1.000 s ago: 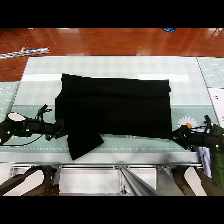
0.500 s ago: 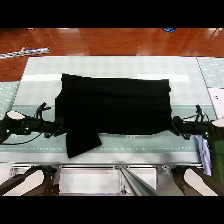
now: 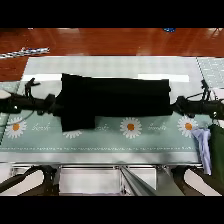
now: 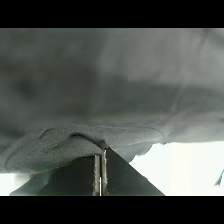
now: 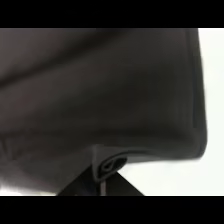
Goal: Fold the shirts.
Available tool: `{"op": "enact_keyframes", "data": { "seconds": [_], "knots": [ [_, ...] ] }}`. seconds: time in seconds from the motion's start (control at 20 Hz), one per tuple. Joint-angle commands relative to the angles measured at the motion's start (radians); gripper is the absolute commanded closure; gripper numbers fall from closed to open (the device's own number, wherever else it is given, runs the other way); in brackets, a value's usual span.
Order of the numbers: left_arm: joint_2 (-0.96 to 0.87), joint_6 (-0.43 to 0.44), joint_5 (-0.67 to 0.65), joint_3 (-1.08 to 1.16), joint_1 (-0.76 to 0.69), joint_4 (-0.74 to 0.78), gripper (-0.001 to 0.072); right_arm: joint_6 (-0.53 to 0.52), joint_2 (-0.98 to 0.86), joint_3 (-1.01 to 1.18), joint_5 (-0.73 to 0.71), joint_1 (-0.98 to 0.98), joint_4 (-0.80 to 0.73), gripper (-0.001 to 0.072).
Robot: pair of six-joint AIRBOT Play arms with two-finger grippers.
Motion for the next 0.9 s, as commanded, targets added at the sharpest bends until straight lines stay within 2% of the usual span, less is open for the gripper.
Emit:
{"op": "enact_keyframes", "data": {
  "seconds": [0.0, 0.1, 0.35, 0.55, 0.7, 0.8, 0.85],
  "knots": [
    [-0.121, -0.018, -0.011, 0.197, -0.021, -0.007, 0.0692, 0.033, -0.08, 0.144, 0.007, 0.003, -0.017, 0.069],
    [-0.231, -0.032, -0.021, 0.319, -0.054, -0.007, 0.0692, 0.034, -0.158, 0.214, -0.004, 0.02, -0.016, 0.069],
    [-0.526, -0.132, -0.06, 0.665, -0.121, -0.006, 0.0692, 0.056, -0.359, 0.384, -0.029, 0.047, -0.011, 0.069],
    [-0.724, -0.158, -0.093, 0.916, -0.127, -0.007, 0.0692, 0.055, -0.483, 0.484, -0.029, 0.047, -0.008, 0.069],
    [-0.837, -0.16, -0.201, 1.015, -0.136, -0.006, 0.0692, 0.051, -0.56, 0.536, -0.039, 0.047, 0.001, 0.069],
    [-0.863, -0.159, -0.203, 1.021, -0.136, -0.006, 0.0692, 0.05, -0.597, 0.554, -0.06, 0.047, 0.037, 0.0689],
    [-0.865, -0.158, -0.202, 1.021, -0.135, -0.006, 0.0684, 0.051, -0.608, 0.555, -0.08, 0.047, 0.059, 0.0611]
  ]
}}
